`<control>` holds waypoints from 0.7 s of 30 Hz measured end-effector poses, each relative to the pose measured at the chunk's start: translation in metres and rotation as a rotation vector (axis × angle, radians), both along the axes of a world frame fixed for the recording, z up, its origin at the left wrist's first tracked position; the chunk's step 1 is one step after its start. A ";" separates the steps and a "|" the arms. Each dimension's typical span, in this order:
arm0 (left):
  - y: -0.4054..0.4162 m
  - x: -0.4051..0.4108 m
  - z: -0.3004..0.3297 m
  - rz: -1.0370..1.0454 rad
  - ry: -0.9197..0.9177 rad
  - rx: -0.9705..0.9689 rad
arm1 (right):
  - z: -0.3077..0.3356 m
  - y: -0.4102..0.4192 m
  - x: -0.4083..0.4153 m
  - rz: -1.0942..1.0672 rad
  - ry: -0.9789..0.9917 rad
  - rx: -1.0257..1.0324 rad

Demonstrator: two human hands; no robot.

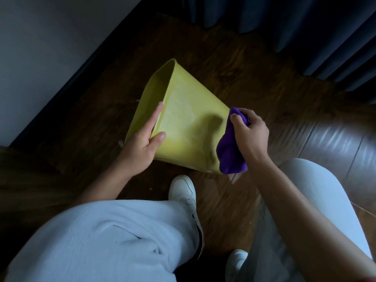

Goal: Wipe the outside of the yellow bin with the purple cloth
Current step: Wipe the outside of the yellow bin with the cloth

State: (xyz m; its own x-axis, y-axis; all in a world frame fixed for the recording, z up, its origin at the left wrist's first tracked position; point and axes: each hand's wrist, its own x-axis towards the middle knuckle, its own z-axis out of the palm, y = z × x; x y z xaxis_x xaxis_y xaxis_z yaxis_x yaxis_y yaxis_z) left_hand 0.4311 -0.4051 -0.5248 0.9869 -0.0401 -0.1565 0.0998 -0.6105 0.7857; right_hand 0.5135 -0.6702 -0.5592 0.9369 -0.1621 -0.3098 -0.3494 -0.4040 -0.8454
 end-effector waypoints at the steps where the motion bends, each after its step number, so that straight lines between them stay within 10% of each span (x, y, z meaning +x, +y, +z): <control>1: -0.001 -0.001 -0.001 0.006 -0.011 0.005 | 0.005 0.003 0.003 0.034 0.035 0.025; 6: -0.003 -0.001 -0.006 0.073 -0.018 -0.050 | 0.045 0.049 0.038 0.243 0.110 0.176; 21: 0.001 0.002 -0.014 0.188 -0.132 0.012 | 0.001 0.140 0.001 0.357 -0.652 -0.157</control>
